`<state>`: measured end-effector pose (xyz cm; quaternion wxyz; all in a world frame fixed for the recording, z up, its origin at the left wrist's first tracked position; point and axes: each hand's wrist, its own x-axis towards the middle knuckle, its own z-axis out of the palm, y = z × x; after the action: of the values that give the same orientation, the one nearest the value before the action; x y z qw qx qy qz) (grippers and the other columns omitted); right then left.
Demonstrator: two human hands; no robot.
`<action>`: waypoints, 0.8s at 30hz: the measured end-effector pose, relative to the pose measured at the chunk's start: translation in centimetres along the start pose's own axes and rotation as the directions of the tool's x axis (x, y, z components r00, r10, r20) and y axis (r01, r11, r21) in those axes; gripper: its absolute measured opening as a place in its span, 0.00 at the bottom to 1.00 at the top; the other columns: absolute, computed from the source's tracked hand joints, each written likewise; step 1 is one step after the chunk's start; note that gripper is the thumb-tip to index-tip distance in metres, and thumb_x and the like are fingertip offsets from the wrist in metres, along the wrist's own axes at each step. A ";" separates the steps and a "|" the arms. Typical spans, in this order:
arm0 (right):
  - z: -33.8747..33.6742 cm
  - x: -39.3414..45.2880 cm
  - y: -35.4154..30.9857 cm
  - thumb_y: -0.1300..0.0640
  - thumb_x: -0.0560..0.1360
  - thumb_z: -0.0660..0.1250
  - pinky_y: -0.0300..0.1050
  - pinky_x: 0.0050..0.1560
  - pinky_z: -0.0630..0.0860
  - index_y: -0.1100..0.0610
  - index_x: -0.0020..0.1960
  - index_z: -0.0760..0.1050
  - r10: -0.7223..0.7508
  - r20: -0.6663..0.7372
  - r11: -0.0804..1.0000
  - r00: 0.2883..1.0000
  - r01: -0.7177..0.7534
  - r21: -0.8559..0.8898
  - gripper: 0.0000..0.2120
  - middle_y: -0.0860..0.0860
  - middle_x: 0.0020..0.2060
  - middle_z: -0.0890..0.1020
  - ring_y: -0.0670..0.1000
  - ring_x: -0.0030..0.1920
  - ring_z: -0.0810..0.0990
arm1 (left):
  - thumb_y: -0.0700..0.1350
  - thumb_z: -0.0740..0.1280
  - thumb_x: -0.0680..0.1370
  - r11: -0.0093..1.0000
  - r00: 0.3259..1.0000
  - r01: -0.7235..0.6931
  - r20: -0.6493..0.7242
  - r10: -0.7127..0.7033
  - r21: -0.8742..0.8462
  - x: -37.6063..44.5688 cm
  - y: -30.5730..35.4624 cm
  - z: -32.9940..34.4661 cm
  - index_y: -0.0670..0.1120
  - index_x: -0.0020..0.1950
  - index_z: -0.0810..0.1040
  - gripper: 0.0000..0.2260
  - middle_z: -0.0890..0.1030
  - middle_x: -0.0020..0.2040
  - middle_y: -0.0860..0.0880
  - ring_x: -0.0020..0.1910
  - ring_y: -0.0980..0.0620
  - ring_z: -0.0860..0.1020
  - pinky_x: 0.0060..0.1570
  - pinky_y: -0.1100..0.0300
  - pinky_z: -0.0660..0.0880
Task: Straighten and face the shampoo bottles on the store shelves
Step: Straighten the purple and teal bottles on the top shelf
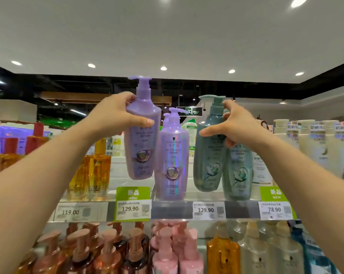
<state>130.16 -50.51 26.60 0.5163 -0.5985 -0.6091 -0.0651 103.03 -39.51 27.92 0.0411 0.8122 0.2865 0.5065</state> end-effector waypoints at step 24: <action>3.1 3.2 -0.4 0.49 0.70 0.79 0.47 0.30 0.83 0.58 0.46 0.68 0.257 0.174 0.952 0.951 -0.218 -0.215 0.22 0.57 0.43 0.77 0.53 0.27 0.84 | 0.60 0.73 0.72 0.980 0.910 0.118 0.376 -0.172 0.163 3.0 -5.2 2.4 0.49 0.53 0.78 0.18 0.85 0.45 0.45 0.38 0.44 0.82 0.36 0.53 0.78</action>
<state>128.92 -46.30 27.66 0.3963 -0.7184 -0.5717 -0.0006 103.84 -33.16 27.29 0.0790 0.8738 0.3661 0.3102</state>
